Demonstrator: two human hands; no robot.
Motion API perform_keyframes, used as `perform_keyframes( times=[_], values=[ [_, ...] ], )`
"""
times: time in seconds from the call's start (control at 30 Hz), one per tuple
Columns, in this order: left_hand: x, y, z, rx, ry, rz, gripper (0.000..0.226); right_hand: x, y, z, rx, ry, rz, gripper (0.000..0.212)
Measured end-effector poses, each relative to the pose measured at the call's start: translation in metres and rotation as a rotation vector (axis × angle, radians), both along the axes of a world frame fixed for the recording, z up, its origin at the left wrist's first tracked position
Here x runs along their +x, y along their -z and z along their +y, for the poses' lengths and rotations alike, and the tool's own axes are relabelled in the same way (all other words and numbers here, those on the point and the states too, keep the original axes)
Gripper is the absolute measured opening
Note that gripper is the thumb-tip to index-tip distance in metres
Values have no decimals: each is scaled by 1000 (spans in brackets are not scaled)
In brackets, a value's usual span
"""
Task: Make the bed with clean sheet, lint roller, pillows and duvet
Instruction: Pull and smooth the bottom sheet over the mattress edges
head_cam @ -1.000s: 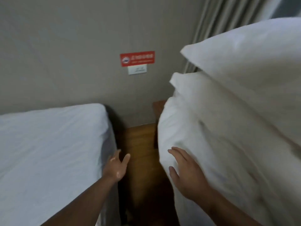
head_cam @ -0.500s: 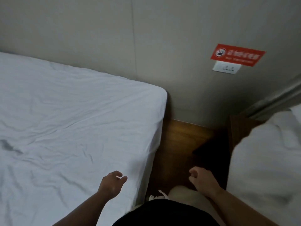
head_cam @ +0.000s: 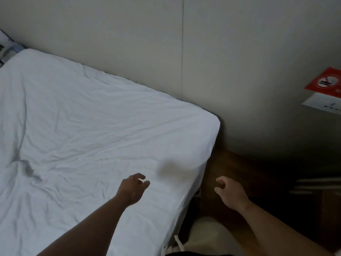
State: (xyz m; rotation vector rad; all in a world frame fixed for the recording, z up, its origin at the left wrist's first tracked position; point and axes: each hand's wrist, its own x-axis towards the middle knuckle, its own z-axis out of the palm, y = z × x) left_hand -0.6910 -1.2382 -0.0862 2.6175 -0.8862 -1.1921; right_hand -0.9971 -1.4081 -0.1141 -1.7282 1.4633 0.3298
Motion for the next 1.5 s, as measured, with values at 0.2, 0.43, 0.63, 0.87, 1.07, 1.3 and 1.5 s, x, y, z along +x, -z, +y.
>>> perform_keyframes(
  times=[0.2,0.43,0.63,0.87,1.07,1.3,1.5],
  values=[
    [55,15,-124,-13,133,-151,35,59,37,-123,10,31,-86,47],
    [111,89,-267,-125,334,-256,40,122,104,-215,-49,-56,-205,53],
    [158,165,-360,-43,438,-345,51,160,167,-267,-278,-241,-219,58],
    [218,205,-425,94,525,-483,61,229,206,-323,-549,-374,-182,63],
    [244,226,-438,45,578,-463,49,247,236,-323,-710,-292,-105,55],
    [231,233,-427,-271,385,-563,21,244,246,-328,-724,-238,-257,41],
    [234,222,-453,-491,347,-559,12,238,248,-342,-818,-251,-339,31]
  ],
)
